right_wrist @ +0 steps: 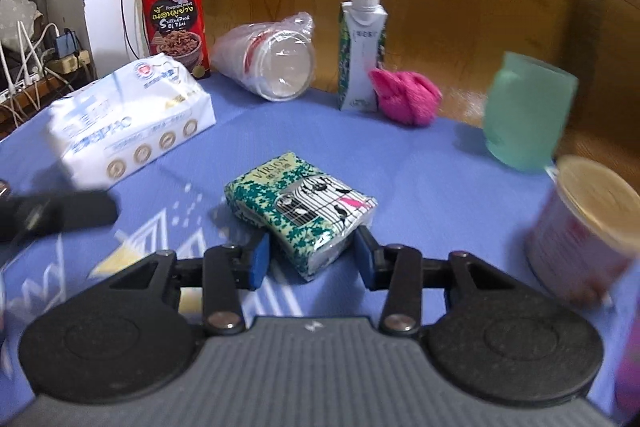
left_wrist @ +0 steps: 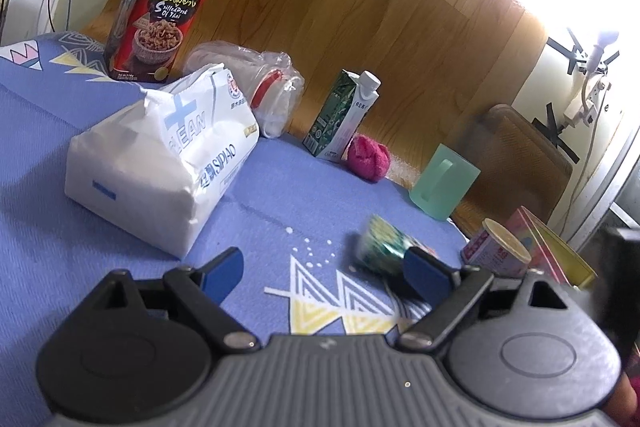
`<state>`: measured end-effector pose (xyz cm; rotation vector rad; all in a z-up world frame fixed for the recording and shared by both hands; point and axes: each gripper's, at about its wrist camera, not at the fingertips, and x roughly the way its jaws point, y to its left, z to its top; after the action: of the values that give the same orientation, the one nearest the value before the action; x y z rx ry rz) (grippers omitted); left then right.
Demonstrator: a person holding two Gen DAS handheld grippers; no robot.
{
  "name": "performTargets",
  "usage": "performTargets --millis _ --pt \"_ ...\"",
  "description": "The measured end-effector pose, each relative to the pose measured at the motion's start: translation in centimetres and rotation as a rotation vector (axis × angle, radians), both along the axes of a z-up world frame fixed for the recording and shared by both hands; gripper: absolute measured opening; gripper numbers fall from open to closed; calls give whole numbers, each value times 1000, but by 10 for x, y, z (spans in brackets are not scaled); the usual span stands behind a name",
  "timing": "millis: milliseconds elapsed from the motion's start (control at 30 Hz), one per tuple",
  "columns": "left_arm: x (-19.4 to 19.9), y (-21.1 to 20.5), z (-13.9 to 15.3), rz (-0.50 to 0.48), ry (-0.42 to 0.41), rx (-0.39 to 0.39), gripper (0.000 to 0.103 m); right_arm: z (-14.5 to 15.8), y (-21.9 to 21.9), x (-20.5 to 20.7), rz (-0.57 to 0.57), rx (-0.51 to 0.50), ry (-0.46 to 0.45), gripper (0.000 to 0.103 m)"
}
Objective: Organize soft objects
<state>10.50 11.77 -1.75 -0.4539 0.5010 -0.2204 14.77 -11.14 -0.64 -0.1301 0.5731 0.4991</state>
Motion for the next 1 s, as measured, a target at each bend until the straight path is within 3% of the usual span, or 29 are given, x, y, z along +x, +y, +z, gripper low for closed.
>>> performTargets --millis 433,1000 --pt "0 -5 1 -22 8 22 90 -6 -54 -75 -41 55 -8 46" --pt "0 -20 2 -74 7 97 90 -7 -73 -108 -65 111 -12 46"
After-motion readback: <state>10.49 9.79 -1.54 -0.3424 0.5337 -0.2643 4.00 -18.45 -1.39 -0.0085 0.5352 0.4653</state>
